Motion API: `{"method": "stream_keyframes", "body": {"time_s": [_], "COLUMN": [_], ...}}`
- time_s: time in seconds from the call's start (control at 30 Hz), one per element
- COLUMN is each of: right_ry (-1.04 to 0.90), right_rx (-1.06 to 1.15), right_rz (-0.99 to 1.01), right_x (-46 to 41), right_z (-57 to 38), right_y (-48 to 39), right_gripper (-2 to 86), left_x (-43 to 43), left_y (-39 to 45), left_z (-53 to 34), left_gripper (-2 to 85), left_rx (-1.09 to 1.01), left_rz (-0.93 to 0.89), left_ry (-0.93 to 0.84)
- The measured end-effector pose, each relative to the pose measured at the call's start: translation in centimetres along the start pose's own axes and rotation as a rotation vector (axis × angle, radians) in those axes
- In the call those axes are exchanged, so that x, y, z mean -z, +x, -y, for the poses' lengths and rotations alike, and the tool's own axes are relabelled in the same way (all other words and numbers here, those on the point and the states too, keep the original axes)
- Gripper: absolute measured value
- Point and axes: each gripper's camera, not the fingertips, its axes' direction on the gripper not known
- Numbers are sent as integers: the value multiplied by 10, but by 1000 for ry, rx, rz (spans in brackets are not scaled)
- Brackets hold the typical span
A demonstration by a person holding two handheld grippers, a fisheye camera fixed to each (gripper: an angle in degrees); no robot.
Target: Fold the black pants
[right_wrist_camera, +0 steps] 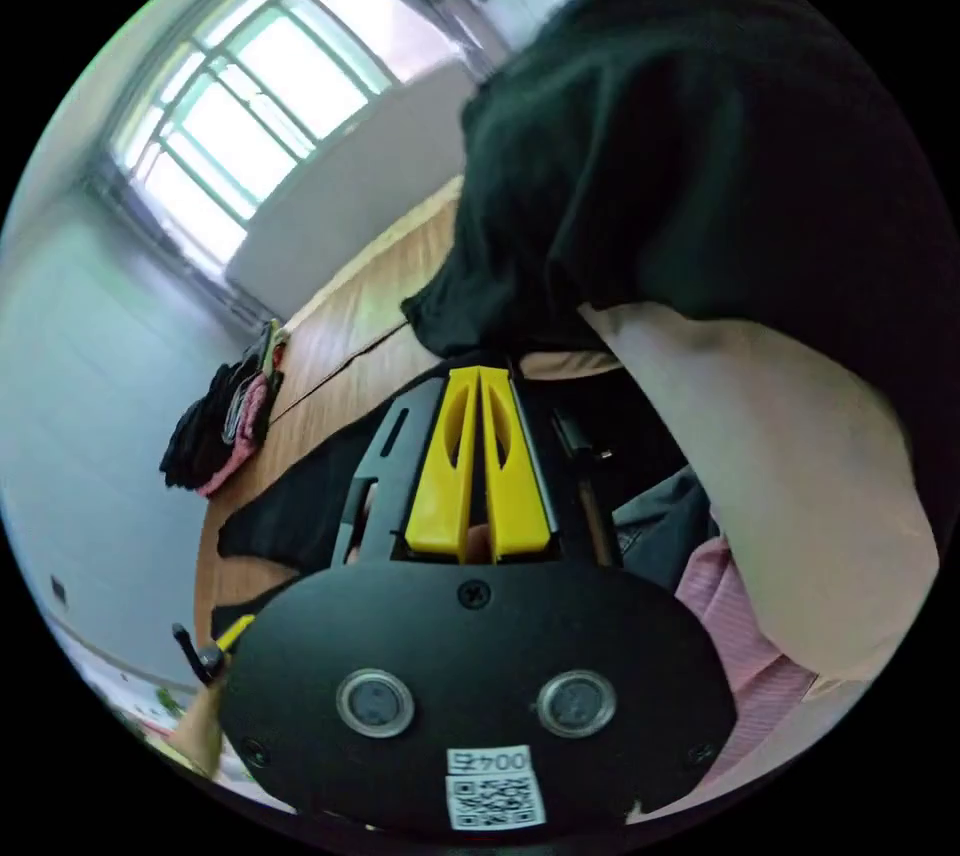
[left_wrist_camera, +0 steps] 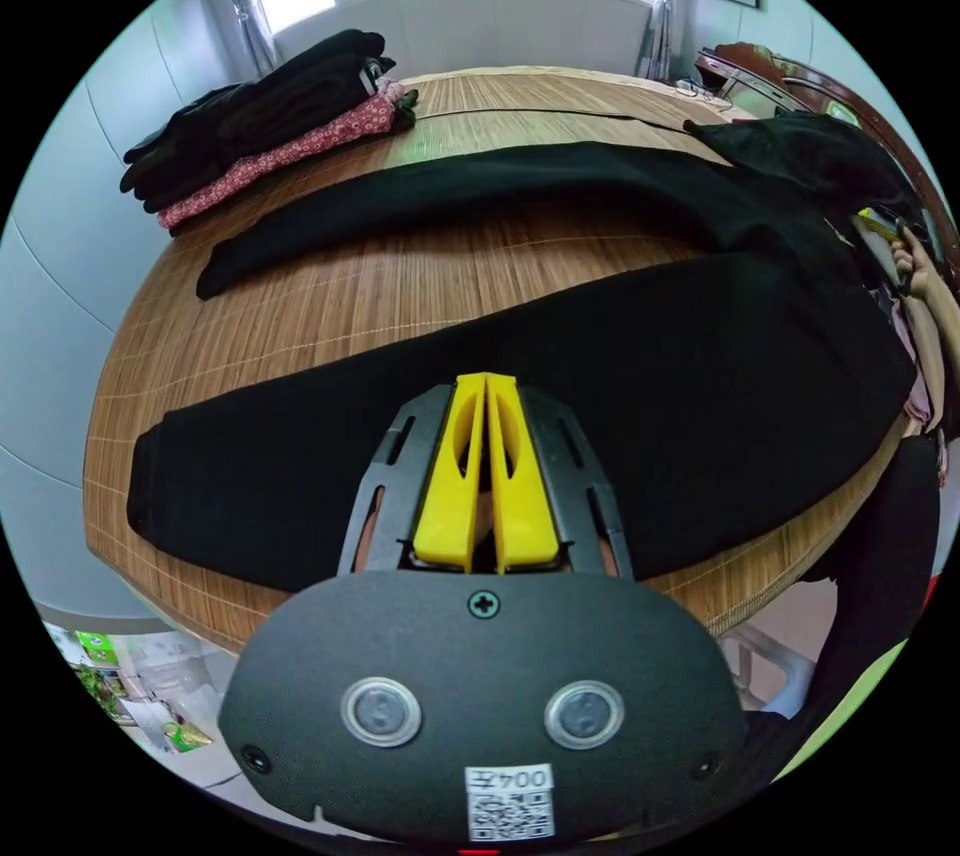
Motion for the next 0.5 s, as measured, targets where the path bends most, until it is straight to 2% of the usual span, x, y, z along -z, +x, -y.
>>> {"method": "stream_keyframes", "body": {"time_s": [0.07,0.2,0.33,0.4,0.43,0.5], "right_ry": [50,-171,-360,-404,-314,-276], "right_rx": [125,440,665,682,717,719], "right_rz": [41,127,-131,-213,-236,-241], "right_x": [22,27,-14,-30,-29,-30], "right_z": [-29,-130,-235,-264,-278,-287], "right_y": [-21,-86,-129,-133,-134,-131], "right_gripper": [-5,-7,-6,-6,-6,-7], "left_x": [1,2,19,58,67,83], "left_y": [2,10,13,-1,-6,-24], "left_z": [-1,-3,-2,-19,-26,-58], "left_gripper": [1,2,4,5,5,6], "left_rx": [-6,-26,-18,106,135,212], "left_rz": [13,49,80,31,18,29], "left_ry": [-1,-8,-42,95,129,108]}}
